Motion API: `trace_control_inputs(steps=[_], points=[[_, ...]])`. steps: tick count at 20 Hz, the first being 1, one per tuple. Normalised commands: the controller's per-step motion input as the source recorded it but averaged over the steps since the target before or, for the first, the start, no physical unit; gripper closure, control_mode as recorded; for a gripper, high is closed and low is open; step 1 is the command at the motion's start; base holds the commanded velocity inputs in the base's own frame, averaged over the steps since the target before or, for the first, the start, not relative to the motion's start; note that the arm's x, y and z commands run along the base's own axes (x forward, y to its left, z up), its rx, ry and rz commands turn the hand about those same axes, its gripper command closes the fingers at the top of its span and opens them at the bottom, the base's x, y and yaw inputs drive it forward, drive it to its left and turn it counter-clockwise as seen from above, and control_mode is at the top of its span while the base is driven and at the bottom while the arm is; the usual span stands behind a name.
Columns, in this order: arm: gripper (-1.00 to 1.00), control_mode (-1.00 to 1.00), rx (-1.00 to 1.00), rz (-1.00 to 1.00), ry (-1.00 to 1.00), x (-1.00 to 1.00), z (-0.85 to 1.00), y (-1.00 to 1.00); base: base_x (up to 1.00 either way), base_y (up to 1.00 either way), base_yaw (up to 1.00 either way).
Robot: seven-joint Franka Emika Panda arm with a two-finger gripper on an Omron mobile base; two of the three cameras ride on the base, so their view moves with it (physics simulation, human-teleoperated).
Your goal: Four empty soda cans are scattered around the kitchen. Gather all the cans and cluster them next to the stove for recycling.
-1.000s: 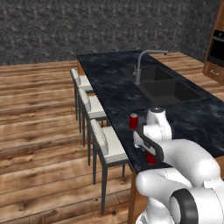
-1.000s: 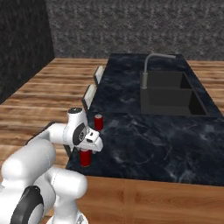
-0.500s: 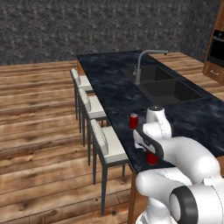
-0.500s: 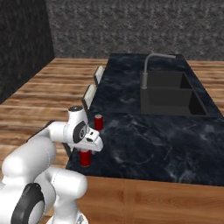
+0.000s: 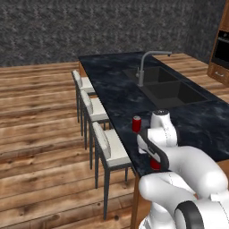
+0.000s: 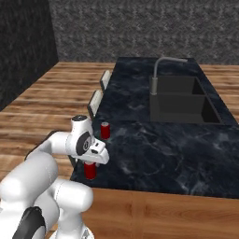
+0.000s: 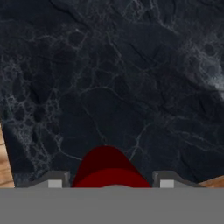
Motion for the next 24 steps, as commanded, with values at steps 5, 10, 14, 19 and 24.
trace_control_inputs(steps=[5,10,14,19,24], points=[[1.0,-1.0,0.0,0.0,0.0,0.0,0.03,0.0,0.0,0.0,0.0],[1.0,-1.0,0.02,-0.04,0.0,0.0,0.59,0.0,0.0,0.0,0.0],[1.0,-1.0,0.04,-0.05,0.0,0.0,0.79,-0.04,0.0,0.0,0.0],[1.0,-1.0,0.0,-0.02,0.0,0.0,0.44,-0.48,0.0,0.0,0.0],[1.0,-1.0,0.0,-0.04,0.01,0.0,0.27,-0.66,0.0,0.0,0.0]])
